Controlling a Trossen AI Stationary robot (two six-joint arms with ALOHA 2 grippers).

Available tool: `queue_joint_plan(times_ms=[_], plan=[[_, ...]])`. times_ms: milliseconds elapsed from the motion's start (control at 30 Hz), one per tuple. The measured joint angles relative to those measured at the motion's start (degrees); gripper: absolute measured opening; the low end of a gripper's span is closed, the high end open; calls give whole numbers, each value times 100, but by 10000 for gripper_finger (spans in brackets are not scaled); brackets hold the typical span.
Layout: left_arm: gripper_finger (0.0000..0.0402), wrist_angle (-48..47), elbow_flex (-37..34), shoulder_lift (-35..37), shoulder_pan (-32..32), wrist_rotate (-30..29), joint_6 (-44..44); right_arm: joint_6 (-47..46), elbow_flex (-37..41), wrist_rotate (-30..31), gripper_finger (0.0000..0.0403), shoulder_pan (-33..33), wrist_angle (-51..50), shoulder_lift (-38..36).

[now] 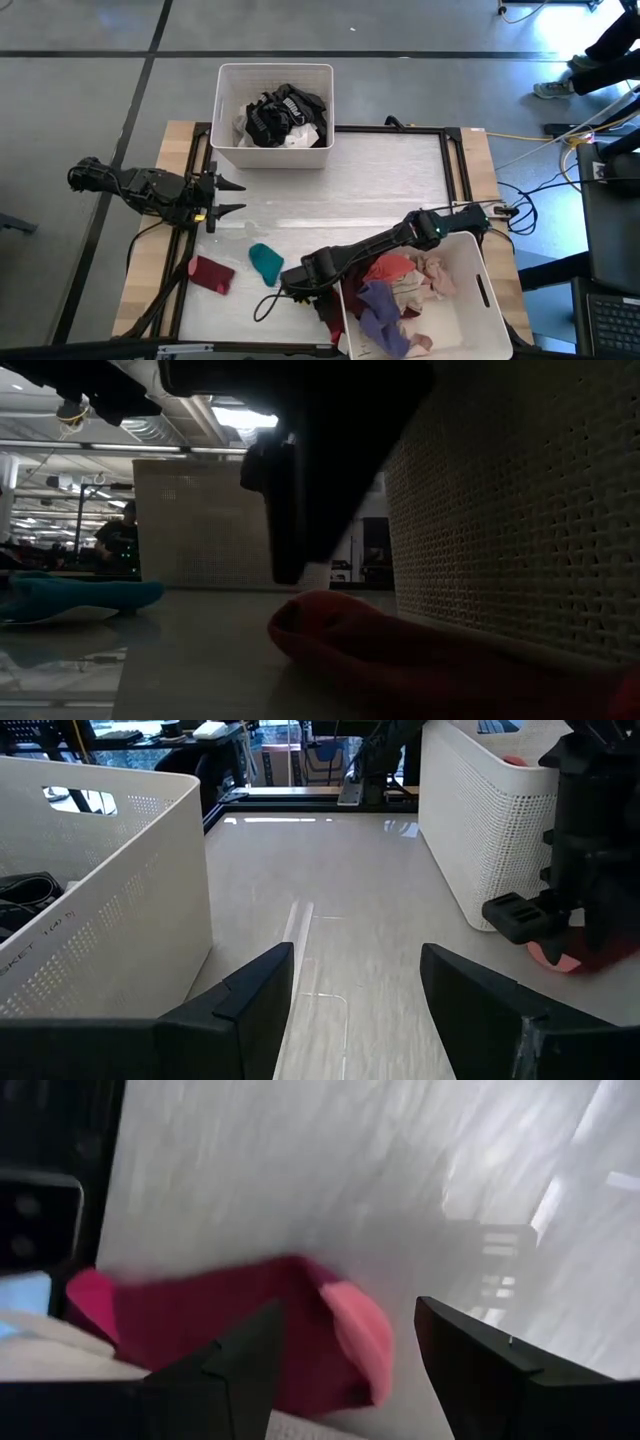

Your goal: Sort clothes

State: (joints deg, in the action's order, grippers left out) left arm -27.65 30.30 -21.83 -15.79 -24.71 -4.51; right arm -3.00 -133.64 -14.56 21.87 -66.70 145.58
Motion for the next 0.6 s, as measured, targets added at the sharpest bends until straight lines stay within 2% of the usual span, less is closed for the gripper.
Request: queue_joint_plan(times_ms=[167, 433, 600], plan=[[210, 1, 0, -1, -2, 0, 0, 205, 9, 334, 227, 28, -151, 52], [210, 1, 0, -1, 0, 0, 0, 610, 20, 539, 225, 52, -138, 59], [210, 1, 0, -1, -1, 0, 0, 736, 62, 529, 197, 96, -146, 111]])
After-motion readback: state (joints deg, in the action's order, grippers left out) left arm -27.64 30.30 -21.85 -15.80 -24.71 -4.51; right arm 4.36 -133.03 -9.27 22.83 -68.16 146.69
